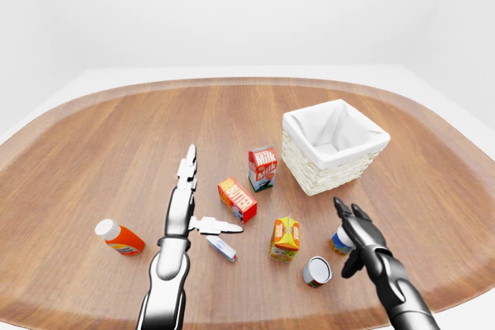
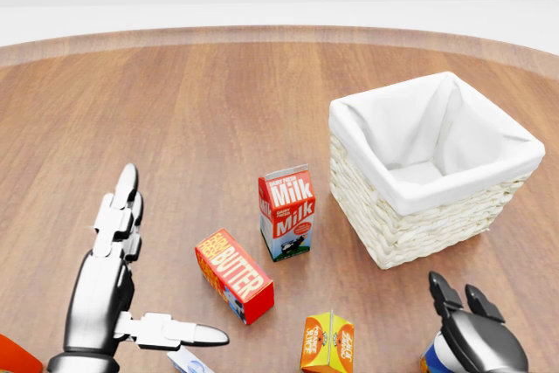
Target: Pick up the alphabet soup and the tomato sauce, and put them in the basket.
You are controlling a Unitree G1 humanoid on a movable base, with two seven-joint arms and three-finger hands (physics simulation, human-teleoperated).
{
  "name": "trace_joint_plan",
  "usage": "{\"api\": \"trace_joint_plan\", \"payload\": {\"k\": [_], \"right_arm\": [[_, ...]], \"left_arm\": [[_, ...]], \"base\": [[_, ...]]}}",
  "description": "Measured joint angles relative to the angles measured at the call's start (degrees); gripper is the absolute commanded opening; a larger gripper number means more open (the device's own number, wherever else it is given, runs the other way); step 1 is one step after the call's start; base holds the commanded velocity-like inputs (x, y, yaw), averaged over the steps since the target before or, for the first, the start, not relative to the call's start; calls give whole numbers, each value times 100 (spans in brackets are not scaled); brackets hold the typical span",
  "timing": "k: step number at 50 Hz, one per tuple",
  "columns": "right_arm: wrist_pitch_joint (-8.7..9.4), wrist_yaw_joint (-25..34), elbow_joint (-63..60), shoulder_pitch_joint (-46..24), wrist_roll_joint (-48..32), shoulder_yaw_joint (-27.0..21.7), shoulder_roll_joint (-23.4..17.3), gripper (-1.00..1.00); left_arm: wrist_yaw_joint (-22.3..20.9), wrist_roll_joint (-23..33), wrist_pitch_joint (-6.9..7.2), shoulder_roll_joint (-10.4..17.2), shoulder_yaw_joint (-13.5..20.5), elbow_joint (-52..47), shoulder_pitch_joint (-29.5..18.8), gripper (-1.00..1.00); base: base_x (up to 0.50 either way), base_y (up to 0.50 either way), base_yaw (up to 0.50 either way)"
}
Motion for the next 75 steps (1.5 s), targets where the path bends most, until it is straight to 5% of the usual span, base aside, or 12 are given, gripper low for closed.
{"api": "trace_joint_plan", "payload": {"k": [12,13,15,42,75], "right_arm": [[0,-154,338,-90,73,94,-36,100],[0,-168,372,-100,80,102,-39,54],[0,-196,432,-115,94,116,-44,-100],[0,-184,354,7,332,106,-48,-100],[55,918,-2732,983,1,-632,524,-100]], "left_arm": [[-1,10,0,-2,-9,4,5,100],[-1,11,0,-2,-10,2,5,100],[-1,12,0,-2,-11,-1,5,100],[-5,16,0,0,-10,27,5,100],[-7,24,0,0,-13,10,8,100]], "base": [[0,0,0],[0,0,0],[0,0,0],[0,0,0],[0,0,0]]}}
